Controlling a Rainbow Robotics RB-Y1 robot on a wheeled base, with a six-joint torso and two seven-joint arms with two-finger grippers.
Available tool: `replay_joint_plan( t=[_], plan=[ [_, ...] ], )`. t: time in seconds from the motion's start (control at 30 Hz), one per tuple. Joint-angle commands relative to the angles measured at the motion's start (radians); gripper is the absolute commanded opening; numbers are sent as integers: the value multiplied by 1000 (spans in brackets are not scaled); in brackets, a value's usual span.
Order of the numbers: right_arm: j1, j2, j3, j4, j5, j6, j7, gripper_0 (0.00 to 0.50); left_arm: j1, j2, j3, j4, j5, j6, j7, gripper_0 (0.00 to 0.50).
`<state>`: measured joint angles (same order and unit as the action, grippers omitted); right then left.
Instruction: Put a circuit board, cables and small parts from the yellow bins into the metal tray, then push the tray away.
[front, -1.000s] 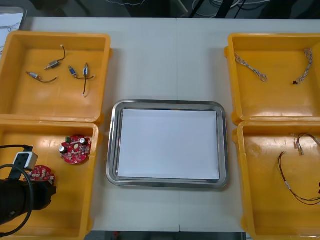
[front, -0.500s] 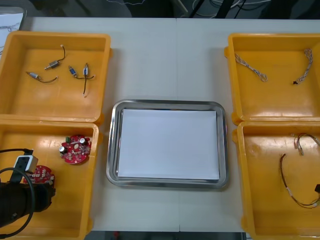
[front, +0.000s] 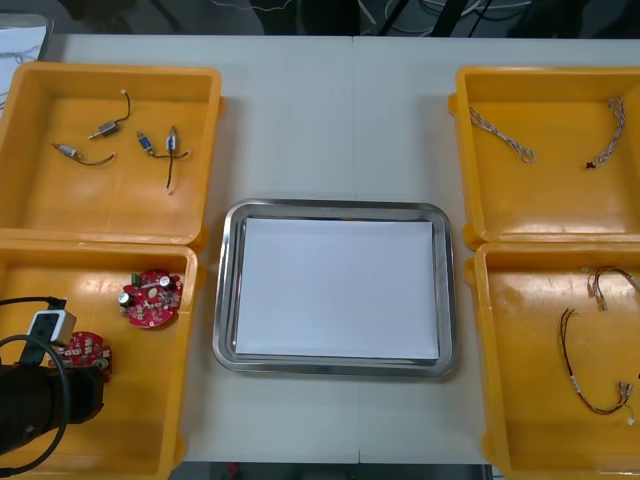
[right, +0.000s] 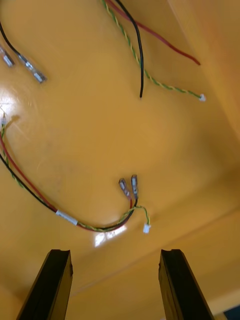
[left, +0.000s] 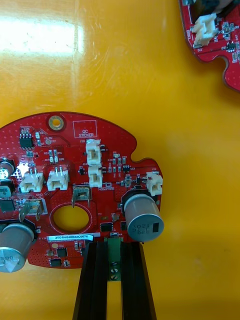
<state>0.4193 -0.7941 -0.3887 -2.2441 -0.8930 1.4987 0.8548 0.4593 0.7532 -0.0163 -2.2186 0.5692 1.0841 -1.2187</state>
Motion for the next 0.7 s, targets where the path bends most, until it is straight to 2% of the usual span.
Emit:
replay_joint_plan(
  t=[0.03, 0.13, 0.33, 0.47, 0.7],
  plan=[
    [-79, -82, -45, -60, -64, 75, 81, 500, 16, 21, 1, -33, 4, 0, -81, 0],
    [-103, -112, -41, -83, -83, 92, 125, 500, 13, 31, 30, -62, 15, 50, -76, 0],
    [-163, -197, 27, -94, -104, 84, 300, 500, -22, 57, 130, -128, 118, 195, -64, 0],
    [-202, -235, 102, -94, -113, 54, 422, 500, -71, 71, 185, -158, 175, 293, -36, 0],
    [-218, -284, 191, -94, -139, -32, 596, 500, -208, 107, 199, -220, 196, 502, 100, 0]
  ],
)
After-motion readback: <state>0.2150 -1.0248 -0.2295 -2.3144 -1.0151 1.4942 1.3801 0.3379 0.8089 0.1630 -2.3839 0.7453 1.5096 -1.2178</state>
